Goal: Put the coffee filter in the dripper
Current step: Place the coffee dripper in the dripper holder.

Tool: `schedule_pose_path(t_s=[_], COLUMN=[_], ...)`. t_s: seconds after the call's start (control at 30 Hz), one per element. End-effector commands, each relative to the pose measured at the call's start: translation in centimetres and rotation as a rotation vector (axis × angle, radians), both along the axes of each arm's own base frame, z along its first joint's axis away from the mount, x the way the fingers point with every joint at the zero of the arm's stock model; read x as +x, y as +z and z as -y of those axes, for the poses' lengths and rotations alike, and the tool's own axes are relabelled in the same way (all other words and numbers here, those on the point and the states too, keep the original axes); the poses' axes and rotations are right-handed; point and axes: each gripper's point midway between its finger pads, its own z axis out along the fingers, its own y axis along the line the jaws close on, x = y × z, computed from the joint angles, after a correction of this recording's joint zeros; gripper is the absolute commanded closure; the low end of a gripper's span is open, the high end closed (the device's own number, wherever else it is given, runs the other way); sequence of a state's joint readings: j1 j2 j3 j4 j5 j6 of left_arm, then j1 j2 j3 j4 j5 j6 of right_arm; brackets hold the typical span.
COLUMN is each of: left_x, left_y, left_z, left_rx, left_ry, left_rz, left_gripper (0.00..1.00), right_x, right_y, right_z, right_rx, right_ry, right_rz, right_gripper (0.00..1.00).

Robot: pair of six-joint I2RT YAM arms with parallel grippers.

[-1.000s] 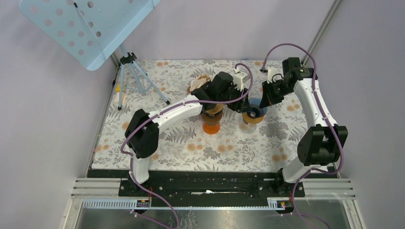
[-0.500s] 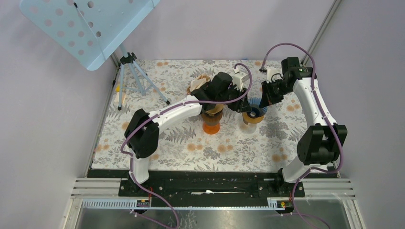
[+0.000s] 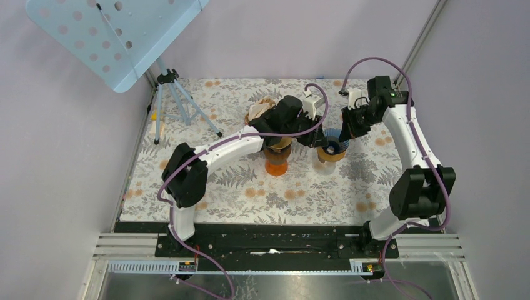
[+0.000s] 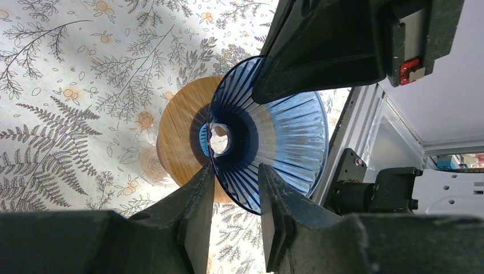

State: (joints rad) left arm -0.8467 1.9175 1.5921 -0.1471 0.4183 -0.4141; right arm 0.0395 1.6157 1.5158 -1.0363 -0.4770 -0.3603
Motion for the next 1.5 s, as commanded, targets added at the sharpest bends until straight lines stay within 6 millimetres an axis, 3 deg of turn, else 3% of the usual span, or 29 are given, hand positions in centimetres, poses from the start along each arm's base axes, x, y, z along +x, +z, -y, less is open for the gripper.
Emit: schedule_pose_path(t_s=[0.0,0.33,0.83,1.1,1.47], left_x=[-0.9,-1.0,-1.5,-0.5,1.9], left_y=[-6.1,-7.4,-9.6,-6.3,-1.5], left_z=[-2.0,-2.1,-2.5,-1.9,-1.8], left_rx=[0.168,0.191,0.221,0.188,0.142], left_ry=[0.003,0.006,0.010,0.011,0.038], left_rz=[-0.083,-0.107,-0.146,-0.090,-0.026], left_gripper=[0.67,0.68,0.70,0.64,0.52], right_x=[-0.6,-1.4,-2.2,-0.6,1.3], right_y=[-6.5,-8.2,-8.6,-6.2,-2.4], right_z=[3.0,3.3,2.7,2.7,2.5], right_rx=[-0.203,-0.220,-0.199,-0.200,-0.188], right_ry=[-0.006,-0.010,-0.026,-0.032,-0.044], right_rz=[-0.129,-0.152,-0.166,-0.108,-0.033], right_gripper=[1.00,1.00,1.00,0.99,0.79])
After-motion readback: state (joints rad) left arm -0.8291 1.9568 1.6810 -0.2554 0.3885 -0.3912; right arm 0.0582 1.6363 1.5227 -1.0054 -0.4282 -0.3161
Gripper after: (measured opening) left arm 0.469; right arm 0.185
